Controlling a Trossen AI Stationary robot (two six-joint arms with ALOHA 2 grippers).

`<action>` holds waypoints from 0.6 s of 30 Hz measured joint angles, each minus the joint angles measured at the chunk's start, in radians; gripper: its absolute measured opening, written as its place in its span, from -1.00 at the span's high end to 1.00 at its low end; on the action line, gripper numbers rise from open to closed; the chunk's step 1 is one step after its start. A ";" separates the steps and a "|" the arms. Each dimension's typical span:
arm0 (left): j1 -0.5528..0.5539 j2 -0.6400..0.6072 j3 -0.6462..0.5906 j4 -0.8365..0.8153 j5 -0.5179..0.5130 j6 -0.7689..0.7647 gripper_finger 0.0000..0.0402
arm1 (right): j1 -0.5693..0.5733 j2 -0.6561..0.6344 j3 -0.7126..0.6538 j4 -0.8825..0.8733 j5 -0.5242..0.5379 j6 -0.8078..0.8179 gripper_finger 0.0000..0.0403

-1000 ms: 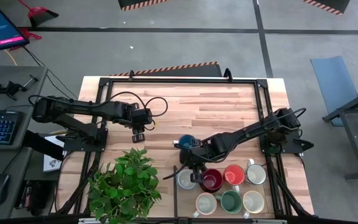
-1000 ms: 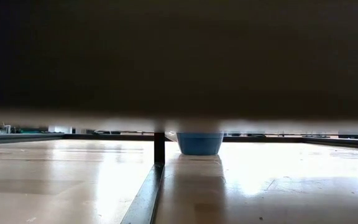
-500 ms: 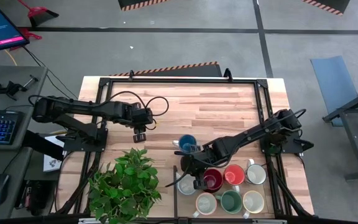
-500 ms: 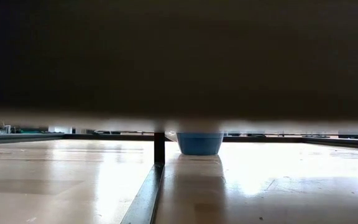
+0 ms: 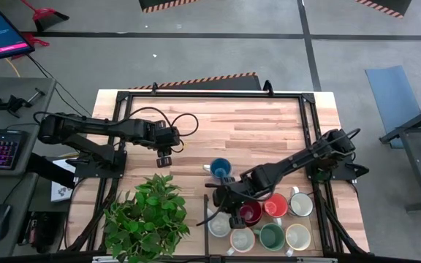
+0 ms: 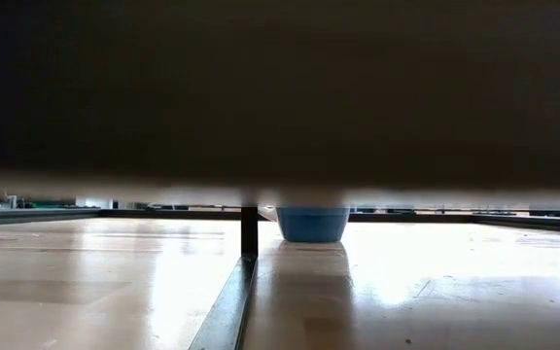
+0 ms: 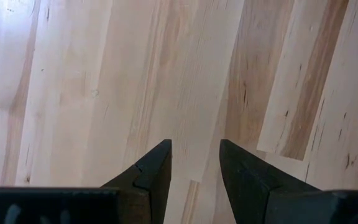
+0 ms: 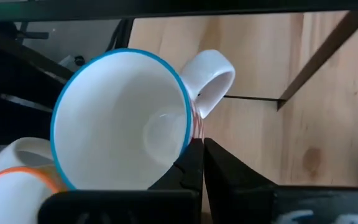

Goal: Place coffee mugs
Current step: Adjust the red patterned mug on the shelf

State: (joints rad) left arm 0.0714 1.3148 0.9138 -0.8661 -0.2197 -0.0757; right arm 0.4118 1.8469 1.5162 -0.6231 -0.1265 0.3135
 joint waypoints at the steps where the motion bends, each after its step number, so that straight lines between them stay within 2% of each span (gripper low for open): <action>1: 0.000 0.000 0.000 0.000 0.000 0.000 0.38 | 0.003 0.000 0.000 0.000 -0.003 0.000 1.00; 14: 0.000 0.000 0.000 0.000 0.000 0.000 0.38 | 0.042 0.000 0.000 0.017 -0.031 0.022 1.00; 18: 0.000 0.000 0.000 0.000 0.000 0.000 0.38 | 0.039 0.000 0.000 0.008 0.026 0.029 1.00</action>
State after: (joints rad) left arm 0.0714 1.3148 0.9138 -0.8665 -0.2199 -0.0753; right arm 0.4504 1.8469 1.5162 -0.6149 -0.1009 0.3427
